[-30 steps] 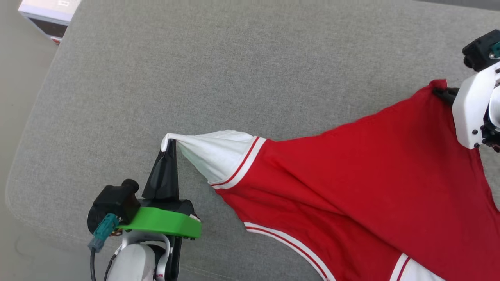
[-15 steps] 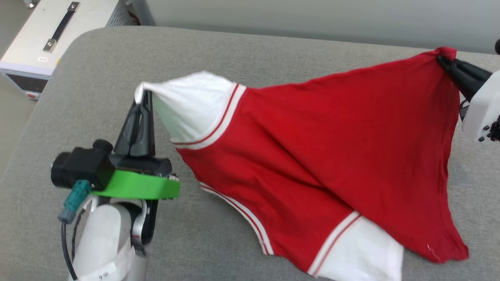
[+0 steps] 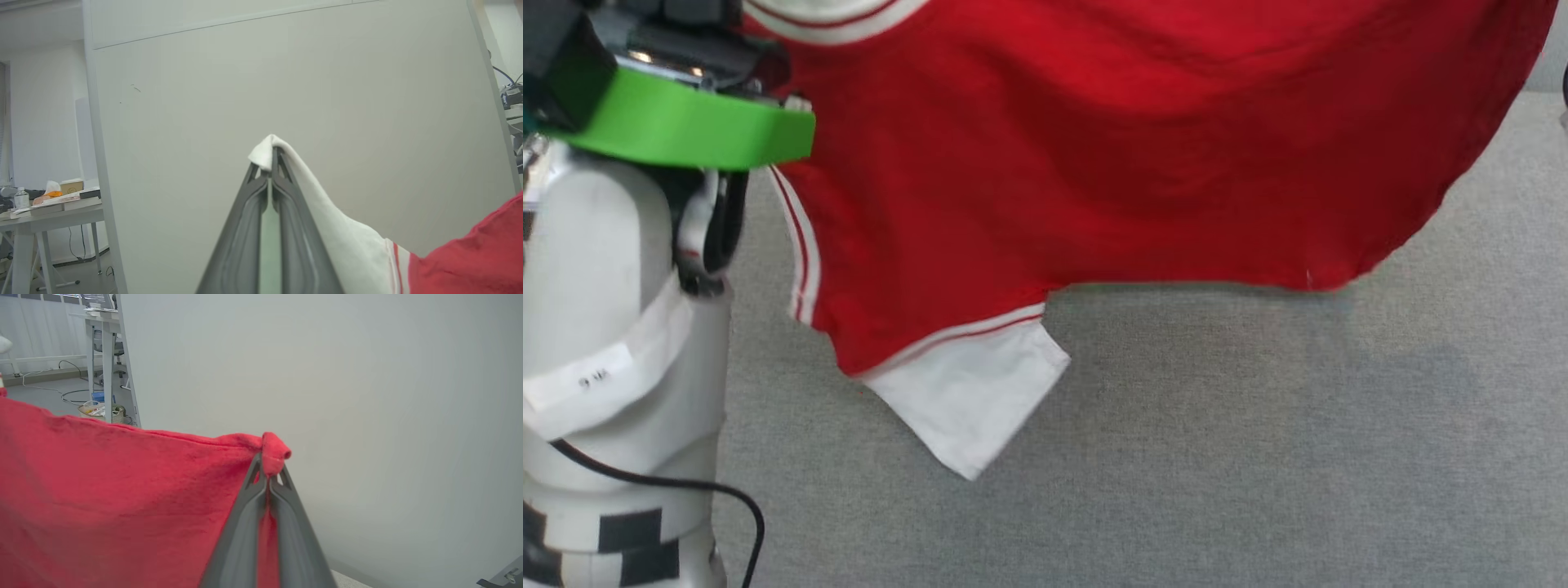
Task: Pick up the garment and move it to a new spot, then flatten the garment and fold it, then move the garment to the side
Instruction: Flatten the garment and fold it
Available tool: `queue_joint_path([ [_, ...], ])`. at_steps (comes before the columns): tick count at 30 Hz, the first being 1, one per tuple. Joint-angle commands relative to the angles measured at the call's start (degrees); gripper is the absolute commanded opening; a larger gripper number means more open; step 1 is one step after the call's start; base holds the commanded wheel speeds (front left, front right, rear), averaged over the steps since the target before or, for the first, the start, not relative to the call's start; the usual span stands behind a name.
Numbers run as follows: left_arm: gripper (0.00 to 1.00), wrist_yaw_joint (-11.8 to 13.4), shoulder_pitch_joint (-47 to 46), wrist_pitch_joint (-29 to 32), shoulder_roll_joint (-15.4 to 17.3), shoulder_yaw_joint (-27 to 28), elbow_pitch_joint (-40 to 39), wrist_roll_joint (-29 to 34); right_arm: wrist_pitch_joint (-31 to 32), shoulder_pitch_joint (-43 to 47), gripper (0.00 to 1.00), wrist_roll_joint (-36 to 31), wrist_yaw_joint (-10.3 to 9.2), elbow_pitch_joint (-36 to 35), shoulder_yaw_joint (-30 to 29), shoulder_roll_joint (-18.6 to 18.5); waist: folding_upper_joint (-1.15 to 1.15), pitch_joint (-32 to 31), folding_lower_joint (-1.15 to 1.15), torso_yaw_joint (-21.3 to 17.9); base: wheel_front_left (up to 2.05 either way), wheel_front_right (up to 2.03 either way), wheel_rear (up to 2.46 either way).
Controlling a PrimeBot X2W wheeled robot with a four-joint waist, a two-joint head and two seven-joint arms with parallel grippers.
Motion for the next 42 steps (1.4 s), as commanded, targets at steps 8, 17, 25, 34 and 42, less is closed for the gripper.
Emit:
queue_joint_path([
  [8,0.0,-0.4,-18.1,2.4,0.7,-2.0,5.0,-2.2,4.1,-12.7,0.0,-2.6,-0.03,-1.4,-2.5,1.4,0.0,10.7,0.0,0.0,0.0,0.0,0.0],
  [17,0.0,-0.6,-40.3,2.5,2.9,-3.3,17.5,-2.6,3.7,-33.9,0.0,-7.3,-0.03,9.5,0.8,2.4,0.0,21.7,0.0,-0.8,0.0,0.0,0.0],
  [25,0.0,-0.6,-56.0,-0.8,3.5,-4.3,28.7,-2.7,-2.5,-50.3,0.0,-9.7,-0.03,23.0,5.7,5.4,0.0,25.9,0.0,-1.4,0.0,0.0,0.0],
  [34,0.0,-0.6,-60.2,-3.6,4.3,-6.0,37.3,-2.5,-8.8,-56.5,0.0,-8.3,-0.03,34.5,10.7,8.0,0.0,27.0,0.0,-1.5,0.0,0.0,0.0],
  [42,0.0,-0.6,-52.9,-5.7,5.9,-9.0,38.4,-3.4,-13.5,-50.5,0.0,-3.7,-0.03,37.9,16.4,8.2,0.0,26.0,0.0,-2.2,0.0,0.0,0.0],
])
